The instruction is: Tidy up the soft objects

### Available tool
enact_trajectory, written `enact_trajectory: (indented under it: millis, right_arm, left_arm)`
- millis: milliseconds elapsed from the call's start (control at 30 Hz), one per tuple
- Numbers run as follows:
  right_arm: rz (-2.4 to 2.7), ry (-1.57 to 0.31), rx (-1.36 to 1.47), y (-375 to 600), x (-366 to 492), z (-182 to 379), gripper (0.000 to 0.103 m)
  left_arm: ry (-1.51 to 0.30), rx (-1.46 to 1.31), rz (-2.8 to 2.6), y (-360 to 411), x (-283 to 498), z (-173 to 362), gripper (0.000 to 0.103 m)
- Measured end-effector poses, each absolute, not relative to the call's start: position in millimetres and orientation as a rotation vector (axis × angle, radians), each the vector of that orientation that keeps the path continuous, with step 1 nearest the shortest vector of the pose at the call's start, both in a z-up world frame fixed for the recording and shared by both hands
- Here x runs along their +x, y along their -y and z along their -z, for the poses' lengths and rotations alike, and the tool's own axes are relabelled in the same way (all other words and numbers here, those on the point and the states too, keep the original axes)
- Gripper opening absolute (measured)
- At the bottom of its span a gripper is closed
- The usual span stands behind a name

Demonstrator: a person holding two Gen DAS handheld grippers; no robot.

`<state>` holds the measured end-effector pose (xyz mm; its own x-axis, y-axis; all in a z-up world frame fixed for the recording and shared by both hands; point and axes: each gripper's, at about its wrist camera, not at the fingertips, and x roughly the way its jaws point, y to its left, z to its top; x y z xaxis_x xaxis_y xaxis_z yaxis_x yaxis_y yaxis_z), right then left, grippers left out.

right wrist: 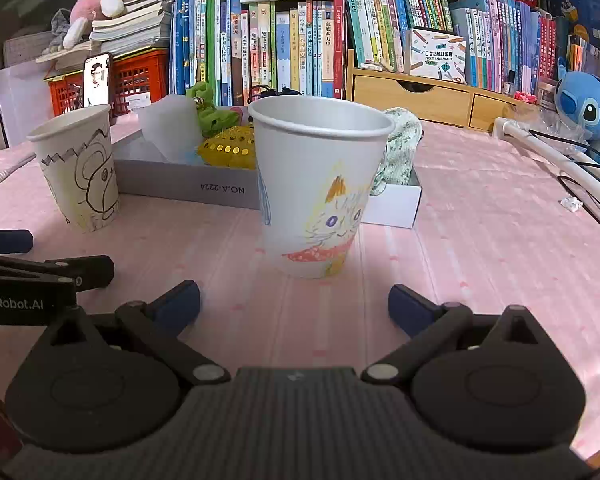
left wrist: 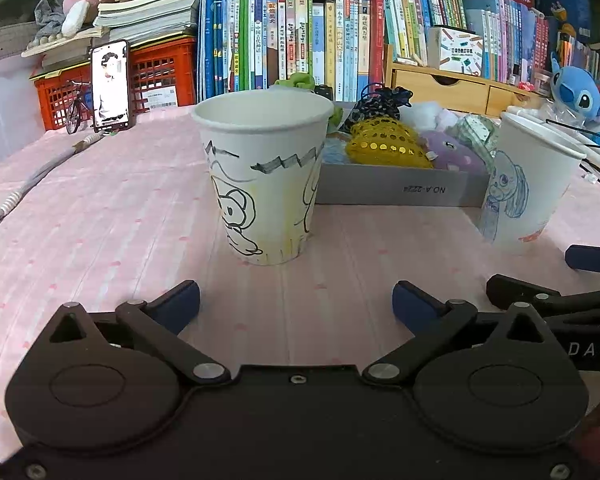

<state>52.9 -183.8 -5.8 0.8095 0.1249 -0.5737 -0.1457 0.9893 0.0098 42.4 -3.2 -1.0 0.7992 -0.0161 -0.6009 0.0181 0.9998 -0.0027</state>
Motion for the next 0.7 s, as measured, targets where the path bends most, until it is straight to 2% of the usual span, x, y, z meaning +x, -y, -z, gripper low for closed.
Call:
enact_trajectory:
  millis: [700]
  right_arm:
    - [-0.144, -0.610, -0.035, 183.6, 52.4, 5.7, 0.103]
  left_arm:
    - [-0.639, 0.010, 0.020, 4.3, 41.5, 1.5, 0.103]
